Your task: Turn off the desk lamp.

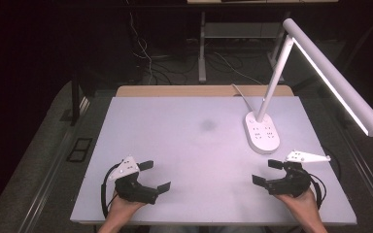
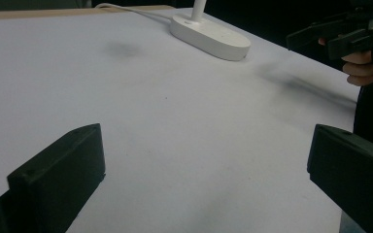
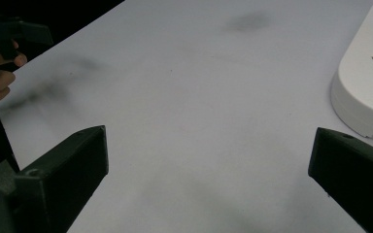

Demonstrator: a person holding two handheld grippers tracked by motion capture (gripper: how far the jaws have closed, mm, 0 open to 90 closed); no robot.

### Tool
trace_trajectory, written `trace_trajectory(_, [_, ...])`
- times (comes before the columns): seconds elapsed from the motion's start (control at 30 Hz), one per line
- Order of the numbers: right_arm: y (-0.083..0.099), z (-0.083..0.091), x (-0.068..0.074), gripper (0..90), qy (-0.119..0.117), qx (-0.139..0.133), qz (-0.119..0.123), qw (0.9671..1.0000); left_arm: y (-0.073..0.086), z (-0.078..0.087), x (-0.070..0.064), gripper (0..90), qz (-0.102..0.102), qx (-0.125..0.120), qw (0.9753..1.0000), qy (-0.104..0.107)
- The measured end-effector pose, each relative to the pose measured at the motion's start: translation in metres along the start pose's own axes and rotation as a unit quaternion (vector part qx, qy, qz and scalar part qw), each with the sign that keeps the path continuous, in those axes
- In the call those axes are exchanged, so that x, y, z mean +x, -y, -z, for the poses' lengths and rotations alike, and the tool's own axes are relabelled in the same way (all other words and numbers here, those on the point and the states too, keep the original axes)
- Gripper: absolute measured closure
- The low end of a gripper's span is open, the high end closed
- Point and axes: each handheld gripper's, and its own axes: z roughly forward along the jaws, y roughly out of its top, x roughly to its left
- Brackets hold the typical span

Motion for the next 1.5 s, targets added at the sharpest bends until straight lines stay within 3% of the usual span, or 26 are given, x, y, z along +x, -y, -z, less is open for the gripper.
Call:
trace_trajectory(0.43, [0.003, 0.0, 0.0, 0.8, -0.004, 0.006, -0.009, 0.9999, 0.0, -0.002, 0.0, 0.0, -0.004, 0.007, 1.0, -0.001])
trace_trajectory(0.73, [0.001, 0.004, 0.002, 0.9, -0.013, 0.029, -0.007, 0.9995, 0.0, 0.001, 0.002, 0.0, 0.0, 0.003, 1.0, -0.006])
trace_trajectory(1.17, [-0.001, 0.008, 0.001, 0.9, -0.014, 0.04, -0.015, 0.999, 0.001, 0.002, 0.001, 0.0, 0.0, 0.003, 1.0, -0.009])
trace_trajectory(1.5, [-0.011, 0.009, -0.003, 0.9, -0.013, 0.046, -0.011, 0.9988, 0.002, 0.003, 0.001, 0.0, 0.0, 0.003, 1.0, -0.009])
